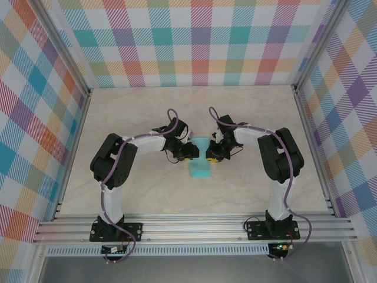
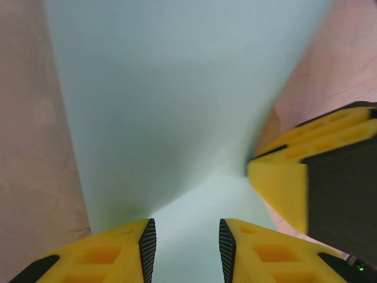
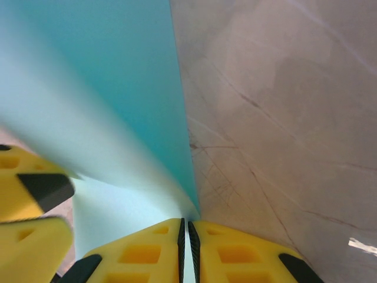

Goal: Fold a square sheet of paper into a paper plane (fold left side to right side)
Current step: First fold the square sheet of paper in half at the center of the table.

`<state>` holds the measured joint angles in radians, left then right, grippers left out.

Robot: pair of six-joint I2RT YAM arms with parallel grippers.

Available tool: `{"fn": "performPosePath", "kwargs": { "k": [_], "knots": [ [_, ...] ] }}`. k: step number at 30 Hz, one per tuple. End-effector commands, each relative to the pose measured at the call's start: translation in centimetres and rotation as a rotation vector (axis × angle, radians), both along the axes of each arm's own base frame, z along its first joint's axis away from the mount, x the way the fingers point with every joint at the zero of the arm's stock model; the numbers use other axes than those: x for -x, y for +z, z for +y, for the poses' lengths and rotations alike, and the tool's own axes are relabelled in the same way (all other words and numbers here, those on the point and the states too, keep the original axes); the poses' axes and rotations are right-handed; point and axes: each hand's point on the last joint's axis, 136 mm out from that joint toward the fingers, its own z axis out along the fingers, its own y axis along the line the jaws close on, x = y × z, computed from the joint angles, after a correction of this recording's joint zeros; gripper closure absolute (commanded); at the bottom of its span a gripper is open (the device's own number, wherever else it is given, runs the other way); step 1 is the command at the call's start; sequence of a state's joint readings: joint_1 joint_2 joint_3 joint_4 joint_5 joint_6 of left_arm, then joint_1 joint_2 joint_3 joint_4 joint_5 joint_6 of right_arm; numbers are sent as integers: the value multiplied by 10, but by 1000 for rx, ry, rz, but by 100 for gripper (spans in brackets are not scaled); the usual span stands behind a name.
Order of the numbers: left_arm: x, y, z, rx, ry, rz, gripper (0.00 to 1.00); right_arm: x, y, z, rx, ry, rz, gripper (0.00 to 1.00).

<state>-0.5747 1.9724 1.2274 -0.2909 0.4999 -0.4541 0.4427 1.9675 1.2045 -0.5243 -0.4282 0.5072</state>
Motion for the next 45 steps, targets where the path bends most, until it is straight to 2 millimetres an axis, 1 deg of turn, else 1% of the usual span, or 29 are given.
{"fn": "performPosePath", "kwargs": {
  "k": [1, 5, 8, 16, 19, 27, 30, 33, 39, 41, 45],
  "knots": [
    [1, -6, 3, -49, -19, 1, 65, 20, -33, -19, 128, 18, 79, 87],
    [0, -14, 13, -86, 1, 6, 64, 20, -34, -20, 133, 19, 80, 87],
    [-1, -17, 21, -100, 19, 8, 63, 21, -34, -20, 136, 22, 82, 87],
    [-4, -10, 44, -109, 62, -3, 62, 22, -35, -22, 142, 23, 81, 87],
    [-7, -2, 47, -100, 66, -17, 61, 22, -35, -21, 140, 25, 81, 87],
    [-9, 29, 34, -29, 35, -68, 61, 21, -33, -20, 128, 20, 78, 87],
    [-7, 36, 23, 5, 9, -75, 62, 20, -34, -20, 130, 19, 79, 87],
    [-6, 35, 11, 24, -21, -67, 63, 20, -33, -20, 130, 20, 77, 87],
    [-9, 22, -9, 38, -63, -35, 63, 21, -34, -20, 132, 19, 79, 87],
    [-10, 14, -10, 22, -74, -24, 63, 21, -34, -20, 133, 18, 81, 87],
    [-14, -1, -2, -52, -84, -23, 63, 21, -34, -21, 136, 18, 82, 87]
  ]
}}
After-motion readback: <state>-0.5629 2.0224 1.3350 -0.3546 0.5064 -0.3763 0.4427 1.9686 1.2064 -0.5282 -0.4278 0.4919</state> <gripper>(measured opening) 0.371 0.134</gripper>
